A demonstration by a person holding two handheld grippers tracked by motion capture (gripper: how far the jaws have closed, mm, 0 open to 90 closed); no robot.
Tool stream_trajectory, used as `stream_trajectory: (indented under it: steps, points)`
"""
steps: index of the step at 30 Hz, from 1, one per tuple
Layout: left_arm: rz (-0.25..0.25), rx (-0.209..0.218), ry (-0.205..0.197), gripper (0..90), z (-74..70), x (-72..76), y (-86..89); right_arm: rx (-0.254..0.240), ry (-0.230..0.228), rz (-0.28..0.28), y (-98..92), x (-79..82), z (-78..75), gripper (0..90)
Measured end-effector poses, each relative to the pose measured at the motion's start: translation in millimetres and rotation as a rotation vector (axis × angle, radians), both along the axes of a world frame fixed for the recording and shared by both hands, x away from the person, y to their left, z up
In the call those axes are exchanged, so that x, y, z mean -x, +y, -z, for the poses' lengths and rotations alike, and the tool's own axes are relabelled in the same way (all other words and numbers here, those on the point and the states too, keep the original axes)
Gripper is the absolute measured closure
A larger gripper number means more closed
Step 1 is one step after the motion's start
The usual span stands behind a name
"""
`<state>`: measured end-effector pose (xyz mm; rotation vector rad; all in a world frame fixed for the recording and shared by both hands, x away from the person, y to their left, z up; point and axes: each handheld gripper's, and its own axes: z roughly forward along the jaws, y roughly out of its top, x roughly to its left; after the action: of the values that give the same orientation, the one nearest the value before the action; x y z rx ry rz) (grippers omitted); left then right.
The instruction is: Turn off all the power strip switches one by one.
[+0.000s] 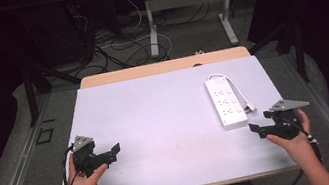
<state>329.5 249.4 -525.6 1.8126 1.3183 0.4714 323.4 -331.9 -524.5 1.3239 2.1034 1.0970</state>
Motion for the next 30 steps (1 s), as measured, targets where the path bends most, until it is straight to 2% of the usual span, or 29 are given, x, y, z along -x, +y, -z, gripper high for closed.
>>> stream_trajectory:
  steps: [3,7,9,11,15,17,19,21,28,30]
  points:
    - [-0.005,0.004,-0.004,0.3,0.6,-0.7,-0.5,0.026,0.016,-0.017,0.1,-2.4,1.4,20.6]
    - [-0.005,-0.012,0.003,0.3,0.2,0.5,-1.0,0.076,0.033,-0.05,3.8,-9.7,-2.5,27.0]
    - [-0.007,-0.015,0.002,0.3,0.3,1.1,-1.4,0.075,0.039,-0.068,5.5,-14.2,-5.0,32.7]
    - [-0.008,-0.015,0.001,0.3,0.1,1.6,-2.2,0.08,0.036,-0.06,7.0,-16.5,-6.7,32.8]
    - [-0.007,-0.018,-0.002,0.3,0.4,2.4,-3.6,0.081,0.049,-0.065,11.3,-30.1,-14.2,36.7]
    - [-0.009,-0.019,-0.005,0.3,0.8,3.3,-4.3,0.091,0.037,-0.074,14.2,-40.4,-20.9,39.0]
    - [-0.007,-0.02,-0.002,0.4,0.7,3.6,-4.1,0.101,0.038,-0.071,15.0,-43.0,-23.1,39.0]
    - [-0.006,-0.027,0.0,0.3,0.6,4.2,-3.6,0.133,0.036,-0.062,17.9,-53.1,-29.1,38.7]
    - [-0.009,-0.032,-0.002,0.4,0.5,7.2,-2.6,0.165,0.041,-0.059,24.7,-73.4,-35.0,38.7]
    - [-0.009,-0.033,0.0,0.3,0.5,7.7,-2.2,0.197,0.036,-0.074,29.0,-83.4,-37.3,38.8]
